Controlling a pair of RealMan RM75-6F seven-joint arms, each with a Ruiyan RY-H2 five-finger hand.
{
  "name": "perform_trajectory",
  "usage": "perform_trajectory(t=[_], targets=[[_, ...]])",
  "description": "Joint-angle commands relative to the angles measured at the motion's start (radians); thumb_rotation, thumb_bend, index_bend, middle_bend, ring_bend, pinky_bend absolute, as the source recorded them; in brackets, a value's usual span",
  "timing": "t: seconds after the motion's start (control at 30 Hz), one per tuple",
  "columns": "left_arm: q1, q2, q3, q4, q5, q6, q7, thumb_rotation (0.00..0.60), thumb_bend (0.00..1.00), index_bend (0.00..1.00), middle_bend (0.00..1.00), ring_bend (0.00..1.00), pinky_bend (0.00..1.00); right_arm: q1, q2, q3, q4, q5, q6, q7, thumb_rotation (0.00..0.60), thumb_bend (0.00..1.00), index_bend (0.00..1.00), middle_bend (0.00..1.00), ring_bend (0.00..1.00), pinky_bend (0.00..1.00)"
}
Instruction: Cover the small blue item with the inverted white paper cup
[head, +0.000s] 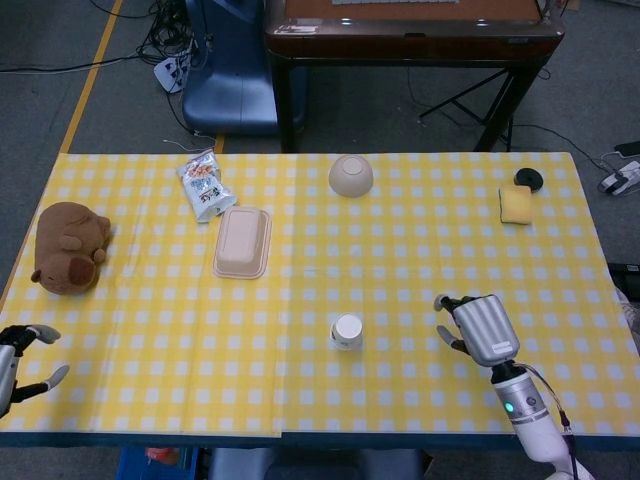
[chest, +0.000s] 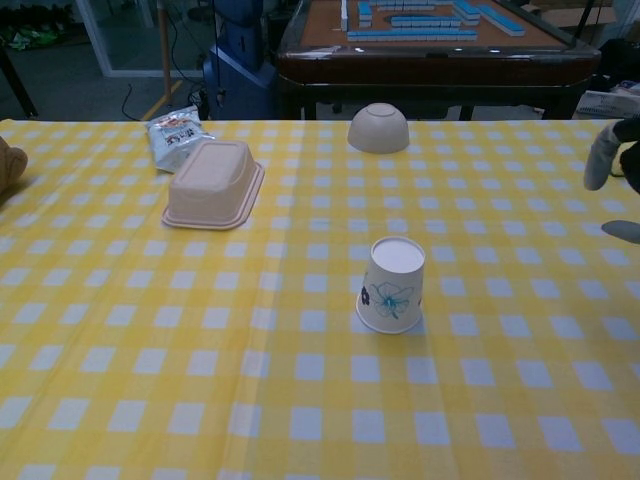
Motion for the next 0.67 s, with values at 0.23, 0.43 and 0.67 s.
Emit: perform_trajectory(t=[0.23, 0.43, 0.67], targets=[[-0.018, -0.050, 0.024, 0.009, 0.037, -0.022, 0.096, 0.600, 0.17, 0.52, 0.48, 0.38, 0.51, -0.131, 0.121, -0.020, -0.064, 0.047, 0.102, -0.019, 0.600, 0.20, 0.47, 0.55, 0.50, 0.56], [-0.019, -0.066, 0.023, 0.013, 0.030, -0.023, 0.128, 0.600, 0.17, 0.52, 0.48, 0.38, 0.51, -0.179, 0.130, -0.020, -0.007, 0.030, 0.137, 0.079, 0.600, 0.20, 0.47, 0.54, 0.50, 0.56], [-0.019, -0.070, 0.021, 0.017, 0.018, -0.025, 0.132, 0.600, 0.17, 0.52, 0.48, 0.38, 0.51, -0.206, 0.152, -0.009, 0.029, 0.010, 0.147, 0.155, 0.600, 0.20, 0.47, 0.54, 0.49, 0.56]])
